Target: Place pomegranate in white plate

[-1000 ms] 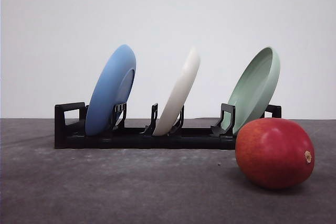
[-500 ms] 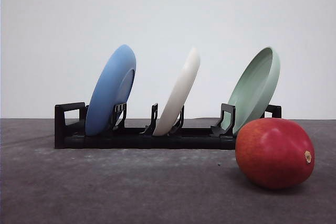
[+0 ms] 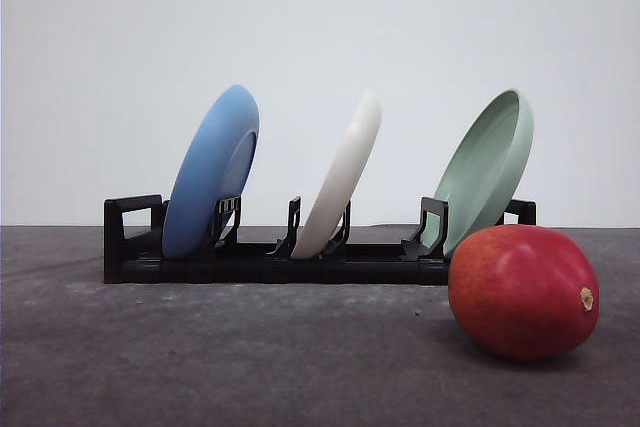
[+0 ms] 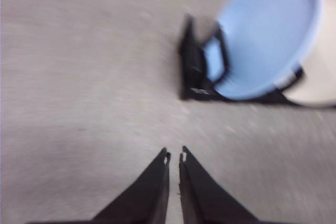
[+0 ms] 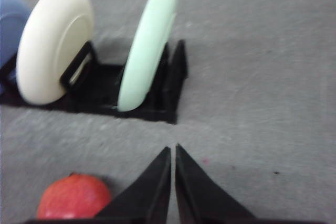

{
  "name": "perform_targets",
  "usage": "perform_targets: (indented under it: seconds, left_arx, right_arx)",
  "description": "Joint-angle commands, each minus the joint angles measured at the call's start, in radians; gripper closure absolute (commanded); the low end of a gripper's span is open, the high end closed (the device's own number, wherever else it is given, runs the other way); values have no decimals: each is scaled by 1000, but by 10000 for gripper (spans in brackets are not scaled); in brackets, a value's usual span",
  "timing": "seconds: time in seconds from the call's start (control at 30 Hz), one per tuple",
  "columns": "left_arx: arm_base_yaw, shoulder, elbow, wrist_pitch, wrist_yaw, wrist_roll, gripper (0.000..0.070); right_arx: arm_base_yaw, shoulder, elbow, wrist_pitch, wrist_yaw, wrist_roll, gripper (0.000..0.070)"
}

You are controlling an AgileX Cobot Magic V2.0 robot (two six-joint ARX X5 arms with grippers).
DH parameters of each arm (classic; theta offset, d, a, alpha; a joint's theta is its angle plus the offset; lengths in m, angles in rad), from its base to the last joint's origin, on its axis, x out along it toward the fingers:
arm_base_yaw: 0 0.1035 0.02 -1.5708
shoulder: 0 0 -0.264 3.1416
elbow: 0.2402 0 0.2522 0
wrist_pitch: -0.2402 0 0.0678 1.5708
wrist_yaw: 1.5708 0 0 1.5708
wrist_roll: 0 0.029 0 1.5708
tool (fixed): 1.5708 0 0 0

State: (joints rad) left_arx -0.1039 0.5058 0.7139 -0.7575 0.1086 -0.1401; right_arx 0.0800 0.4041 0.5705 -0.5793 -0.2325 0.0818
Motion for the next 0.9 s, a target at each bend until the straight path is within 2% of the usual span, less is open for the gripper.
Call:
perform_targets:
  seconds: [0.0, 0.07, 0.2, 0.33, 0.53, 0.6, 0.67, 0.7, 0.73, 0.87]
  left_arx:
    - [-43, 9, 16, 29, 4, 49, 687]
    - [-100, 21, 16, 49, 4, 85, 687]
    - [-197, 50, 17, 76, 5, 209, 687]
    - [-251, 64, 17, 88, 10, 312, 685]
    - [-271, 63, 17, 104, 25, 321, 680]
    - [-271, 63, 17, 104, 44, 315, 580]
    - [-272, 63, 17, 105, 73, 301, 410]
    - [-272, 62, 17, 105, 84, 293, 354]
    - [-272, 62, 17, 107, 91, 284, 336]
    - [-286, 63, 17, 142, 110, 281, 336]
  right_arx:
    - [33, 1, 17, 10, -2, -51, 692]
    - [83, 1, 17, 10, 3, -83, 692]
    - [161, 1, 17, 10, 2, -124, 691]
    - [188, 0, 17, 10, -4, -127, 691]
    - [188, 0, 17, 10, -4, -127, 685]
    - [188, 0, 17, 10, -5, -127, 585]
    - [188, -1, 17, 11, -4, -127, 407]
    - [188, -1, 17, 11, -4, -127, 350]
    - [188, -1, 17, 11, -4, -126, 327]
    - [188, -1, 17, 13, -4, -123, 327]
